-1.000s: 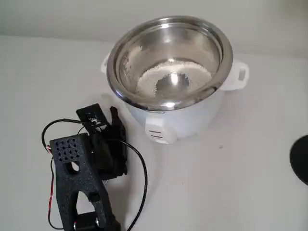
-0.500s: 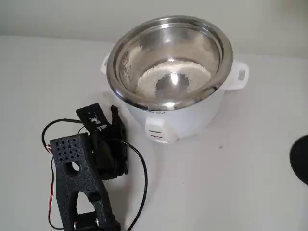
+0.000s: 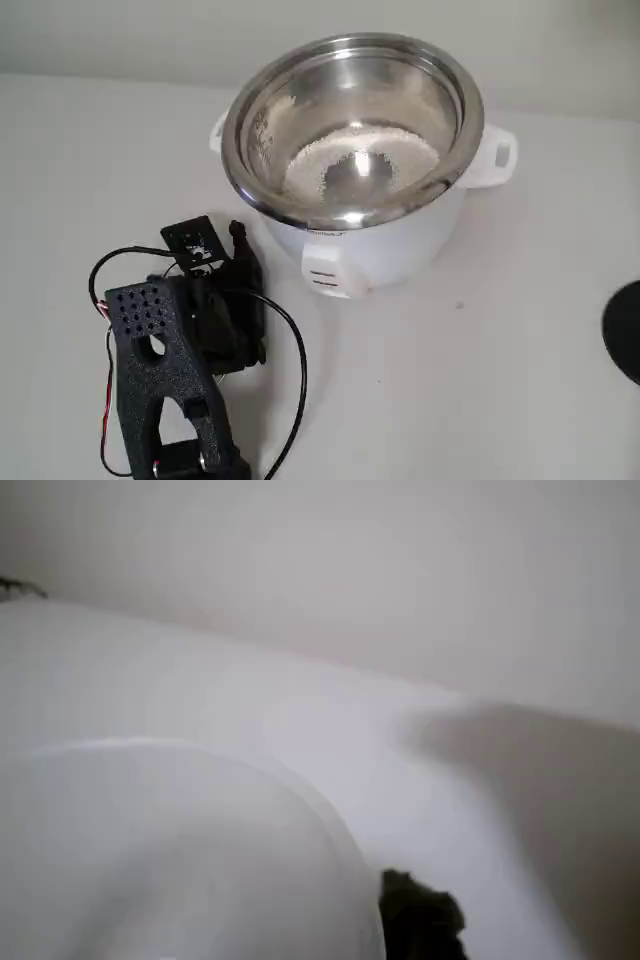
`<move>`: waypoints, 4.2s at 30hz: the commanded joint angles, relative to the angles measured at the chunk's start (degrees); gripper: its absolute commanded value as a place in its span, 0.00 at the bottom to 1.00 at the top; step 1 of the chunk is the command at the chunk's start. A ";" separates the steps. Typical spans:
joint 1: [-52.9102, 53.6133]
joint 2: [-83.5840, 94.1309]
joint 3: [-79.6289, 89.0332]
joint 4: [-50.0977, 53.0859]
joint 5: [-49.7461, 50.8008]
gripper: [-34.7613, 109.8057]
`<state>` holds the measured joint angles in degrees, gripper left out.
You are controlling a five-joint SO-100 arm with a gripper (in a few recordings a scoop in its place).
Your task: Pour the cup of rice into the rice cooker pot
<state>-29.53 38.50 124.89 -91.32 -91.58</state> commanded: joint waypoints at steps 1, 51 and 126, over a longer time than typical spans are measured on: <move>1.58 2.55 0.18 -0.44 0.88 0.75; 20.57 142.29 32.34 108.19 51.42 0.75; 35.33 149.94 48.87 151.26 84.81 0.24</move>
<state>5.36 187.82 173.94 61.44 -6.06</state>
